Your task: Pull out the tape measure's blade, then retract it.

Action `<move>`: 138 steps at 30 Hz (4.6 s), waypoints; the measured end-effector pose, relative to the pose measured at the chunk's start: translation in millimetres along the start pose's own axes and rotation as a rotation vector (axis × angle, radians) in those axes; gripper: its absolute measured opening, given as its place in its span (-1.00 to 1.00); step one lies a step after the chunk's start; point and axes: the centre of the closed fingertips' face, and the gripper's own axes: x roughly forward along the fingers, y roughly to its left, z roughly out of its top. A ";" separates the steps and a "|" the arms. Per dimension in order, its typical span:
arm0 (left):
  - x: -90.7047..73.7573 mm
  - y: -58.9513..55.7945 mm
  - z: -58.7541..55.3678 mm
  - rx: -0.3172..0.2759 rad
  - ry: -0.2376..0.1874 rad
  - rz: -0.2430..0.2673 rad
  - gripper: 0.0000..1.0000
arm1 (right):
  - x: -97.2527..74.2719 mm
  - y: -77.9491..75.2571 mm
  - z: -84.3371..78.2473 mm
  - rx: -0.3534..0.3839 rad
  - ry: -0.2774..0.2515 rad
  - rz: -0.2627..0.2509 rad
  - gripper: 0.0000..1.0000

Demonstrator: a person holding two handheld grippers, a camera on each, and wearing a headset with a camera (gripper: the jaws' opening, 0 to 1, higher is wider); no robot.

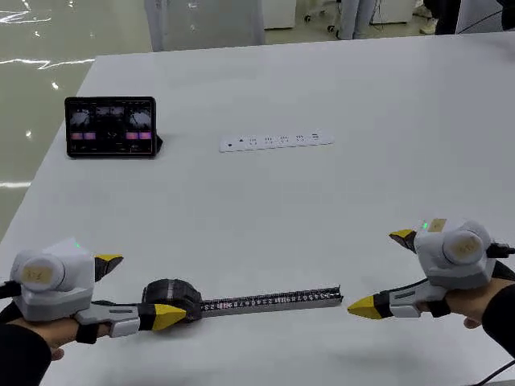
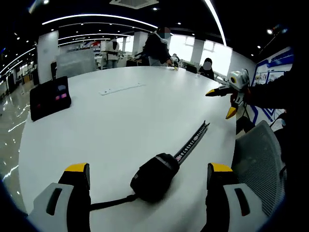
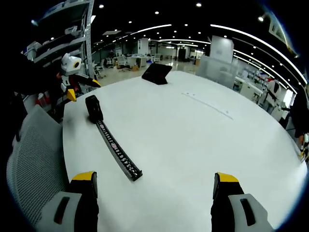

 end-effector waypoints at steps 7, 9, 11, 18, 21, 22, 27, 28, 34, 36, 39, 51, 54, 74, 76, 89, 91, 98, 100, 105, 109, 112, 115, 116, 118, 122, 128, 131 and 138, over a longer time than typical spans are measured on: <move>-16.2 13.9 -8.9 -0.023 -0.035 0.092 0.98 | -16.1 0.3 -16.6 0.031 -0.012 -0.035 0.98; -20.9 17.2 -12.9 -0.017 -0.037 0.111 0.98 | -20.4 2.3 -22.3 0.029 -0.009 -0.037 0.98; -25.6 19.3 -16.3 -0.012 -0.038 0.123 0.98 | -23.6 2.3 -29.9 0.030 -0.002 -0.037 0.98; -38.1 21.2 -31.1 0.063 -0.033 0.131 0.98 | -42.5 3.3 -45.0 0.035 0.012 -0.052 0.98; -41.9 17.2 -37.0 0.077 -0.022 0.127 0.98 | -51.1 3.9 -47.8 0.042 -0.001 -0.057 0.98; -43.2 15.2 -38.6 0.074 -0.022 0.120 0.98 | -53.4 3.8 -50.1 0.030 -0.004 -0.062 0.98; -50.7 8.5 -42.4 0.088 -0.019 0.126 0.98 | -57.1 5.6 -65.4 0.041 0.019 -0.052 0.98; -51.3 8.5 -43.0 0.087 -0.019 0.126 0.98 | -57.5 5.1 -67.2 0.038 0.023 -0.055 0.98; -51.3 11.8 -51.8 0.056 -0.018 0.128 0.98 | -65.7 0.7 -68.5 0.046 0.021 -0.075 0.98; -52.0 12.0 -51.3 0.061 -0.020 0.131 0.98 | -66.8 1.0 -67.8 0.044 0.022 -0.072 0.98; -52.5 14.0 -50.8 0.057 -0.023 0.134 0.98 | -67.4 0.1 -70.8 0.040 0.029 -0.066 0.98; -54.7 18.4 -53.8 0.066 -0.021 0.144 0.98 | -72.9 -2.1 -79.2 0.060 0.036 -0.076 0.98; -56.2 19.3 -54.4 0.056 -0.022 0.149 0.98 | -76.7 -3.9 -78.1 0.046 0.022 -0.075 0.98; -65.1 34.0 -53.9 0.073 -0.031 0.156 0.98 | -86.4 -1.4 -76.9 0.039 0.055 -0.094 0.98; -63.6 34.4 -56.0 0.076 -0.023 0.155 0.98 | -87.6 -3.5 -78.1 0.041 0.058 -0.095 0.98; -50.0 25.4 -53.8 0.068 0.004 0.156 0.98 | -86.7 -13.5 -76.5 0.005 0.072 -0.080 0.98; -45.8 25.1 -53.6 0.054 0.020 0.165 0.98 | -84.1 -10.2 -75.3 0.005 0.079 -0.047 0.98; -30.5 19.5 -39.1 0.007 0.004 0.189 0.98 | -72.9 -10.4 -63.9 -0.039 0.126 0.002 0.98; -26.9 15.5 -35.6 0.004 -0.008 0.182 0.98 | -69.6 -10.1 -58.9 -0.050 0.128 0.019 0.98; -21.7 9.7 -33.4 -0.010 -0.024 0.180 0.98 | -59.3 -4.6 -46.6 -0.077 0.153 0.062 0.98; -17.2 0.9 -31.8 -0.038 -0.034 0.157 0.98 | -50.8 -3.9 -43.2 -0.102 0.171 0.076 0.98; -15.5 -2.0 -31.6 -0.003 -0.014 0.177 0.98 | -46.2 -2.0 -40.2 -0.136 0.184 0.096 0.98; -14.8 -3.2 -27.8 -0.011 -0.019 0.181 0.98 | -41.8 -3.8 -36.7 -0.183 0.198 0.093 0.98; -15.2 -3.1 -25.6 -0.012 -0.022 0.192 0.98 | -39.7 -4.1 -33.7 -0.188 0.196 0.094 0.98; -15.5 -3.9 -22.3 -0.017 -0.029 0.203 0.98 | -37.0 -3.7 -30.1 -0.184 0.195 0.101 0.98; -11.3 -1.7 -22.9 -0.031 -0.023 0.238 0.98 | -30.6 -4.0 -25.6 -0.216 0.207 0.112 0.98; -1.0 -5.6 -26.8 -0.060 -0.033 0.260 0.98 | -21.4 -4.1 -24.3 -0.255 0.224 0.130 0.98; 0.6 -3.4 -23.1 -0.114 -0.058 0.288 0.98 | -15.8 0.3 -21.8 -0.296 0.225 0.154 0.98; 9.2 -4.6 -19.6 -0.141 -0.071 0.340 0.98 | 2.9 -0.9 -21.7 -0.342 0.240 0.186 0.98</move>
